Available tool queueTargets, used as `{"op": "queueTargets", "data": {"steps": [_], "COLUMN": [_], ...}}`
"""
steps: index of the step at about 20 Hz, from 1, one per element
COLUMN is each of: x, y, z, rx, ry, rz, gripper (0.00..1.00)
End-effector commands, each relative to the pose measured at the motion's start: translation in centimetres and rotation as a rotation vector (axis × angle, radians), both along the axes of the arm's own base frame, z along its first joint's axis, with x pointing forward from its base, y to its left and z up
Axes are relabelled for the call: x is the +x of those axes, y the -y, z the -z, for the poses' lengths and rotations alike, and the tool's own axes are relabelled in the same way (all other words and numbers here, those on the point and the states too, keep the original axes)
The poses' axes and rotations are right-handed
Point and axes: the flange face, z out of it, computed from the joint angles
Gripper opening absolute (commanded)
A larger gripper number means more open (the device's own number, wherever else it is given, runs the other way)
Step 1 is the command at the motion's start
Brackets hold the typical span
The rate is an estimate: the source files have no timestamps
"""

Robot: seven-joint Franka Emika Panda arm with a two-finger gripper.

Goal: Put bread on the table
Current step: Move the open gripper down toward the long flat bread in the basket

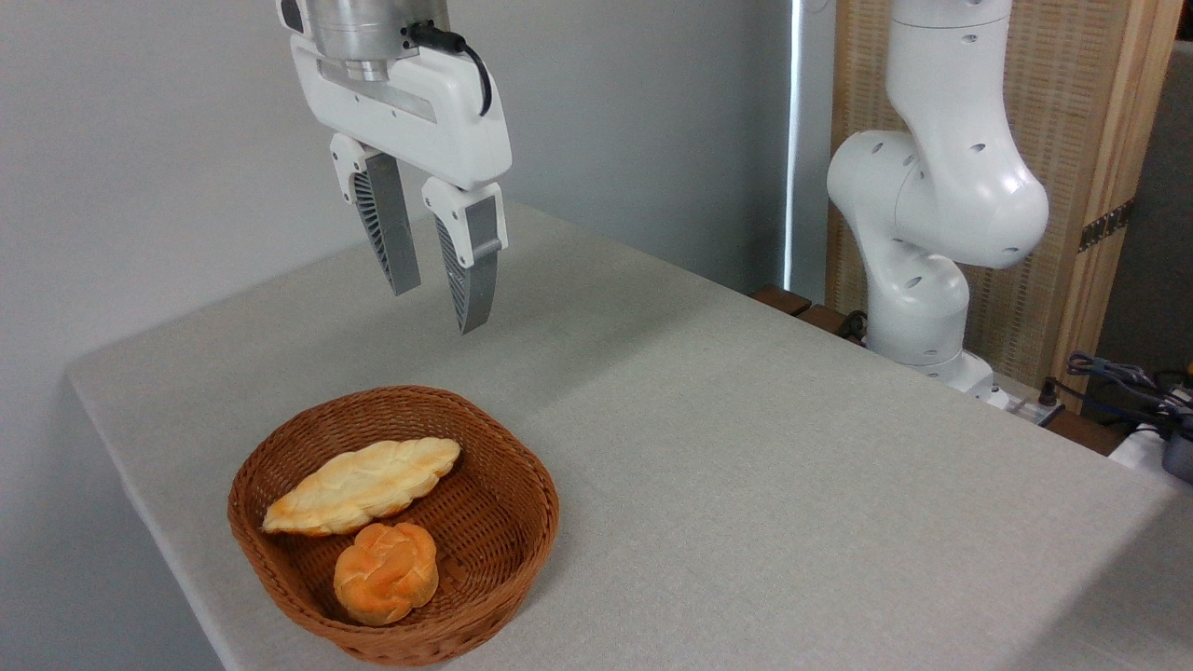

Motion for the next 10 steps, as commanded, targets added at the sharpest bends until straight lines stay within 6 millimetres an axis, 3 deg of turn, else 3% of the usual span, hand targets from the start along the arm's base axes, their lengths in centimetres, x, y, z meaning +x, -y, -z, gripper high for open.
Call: {"op": "queueTargets", "data": {"steps": [1, 10], "x": [-0.19, 0.05], "y": [0.18, 0.47], "z": [-0.41, -0.28], "rx": [0.014, 0.011], "ry": [0.006, 0.014], "rz": [0.006, 0.005], "gripper": [1.0, 1.0]}}
